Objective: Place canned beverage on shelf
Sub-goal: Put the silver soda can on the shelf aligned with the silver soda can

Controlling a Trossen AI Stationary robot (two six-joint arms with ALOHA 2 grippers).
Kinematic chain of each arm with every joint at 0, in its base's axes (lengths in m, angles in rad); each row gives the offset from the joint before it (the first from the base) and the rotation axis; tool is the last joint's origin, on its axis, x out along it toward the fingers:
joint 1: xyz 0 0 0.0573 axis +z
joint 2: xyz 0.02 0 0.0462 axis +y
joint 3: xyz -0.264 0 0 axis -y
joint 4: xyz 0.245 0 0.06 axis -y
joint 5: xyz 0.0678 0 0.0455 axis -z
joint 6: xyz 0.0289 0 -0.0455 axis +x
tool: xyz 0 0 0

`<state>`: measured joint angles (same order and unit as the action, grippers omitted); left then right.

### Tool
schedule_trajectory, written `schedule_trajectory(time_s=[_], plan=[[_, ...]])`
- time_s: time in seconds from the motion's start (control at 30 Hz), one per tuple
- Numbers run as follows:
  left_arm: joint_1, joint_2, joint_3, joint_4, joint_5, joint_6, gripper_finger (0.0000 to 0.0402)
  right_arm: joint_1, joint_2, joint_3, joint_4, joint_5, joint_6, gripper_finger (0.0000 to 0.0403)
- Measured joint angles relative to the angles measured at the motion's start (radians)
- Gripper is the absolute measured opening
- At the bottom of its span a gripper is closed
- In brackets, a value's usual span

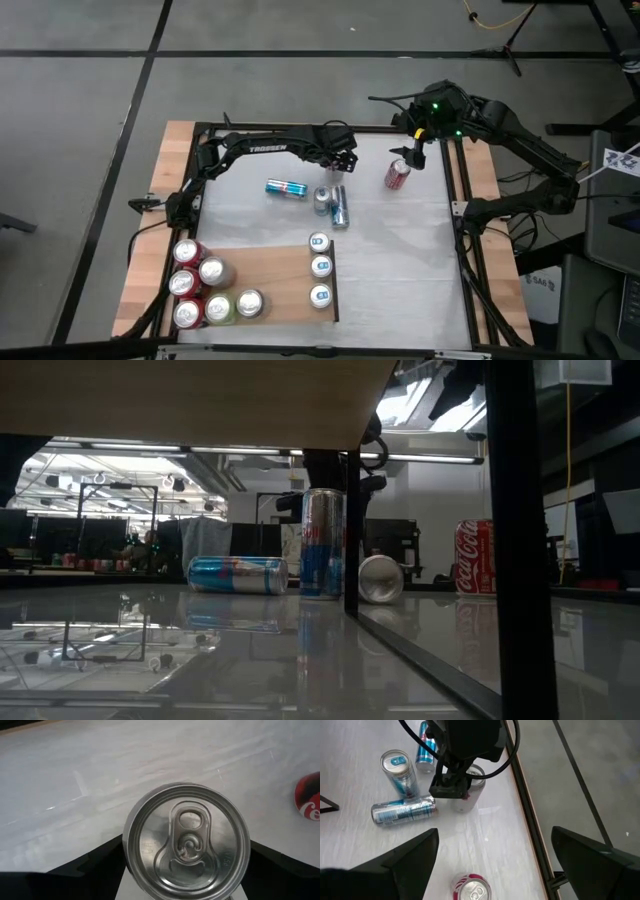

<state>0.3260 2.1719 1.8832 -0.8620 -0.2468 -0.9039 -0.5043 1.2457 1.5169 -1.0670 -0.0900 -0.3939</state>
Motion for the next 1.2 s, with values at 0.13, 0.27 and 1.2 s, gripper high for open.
schedule_trajectory(time_s=[0.13,0.27,1.2], plan=[[0.001,0.000,0.000,-0.001,0.006,0.000,0.0321,0.000,0.000,0.000,0.000,0.000,0.000,0.0376],[0.001,0.000,0.000,-0.001,0.015,0.026,0.0321,0.000,0.000,0.000,0.000,0.000,0.000,0.0376],[-0.002,-0.015,0.000,0.007,0.085,0.096,0.0396,0.000,0.000,0.000,-0.007,0.000,0.000,0.0376]])
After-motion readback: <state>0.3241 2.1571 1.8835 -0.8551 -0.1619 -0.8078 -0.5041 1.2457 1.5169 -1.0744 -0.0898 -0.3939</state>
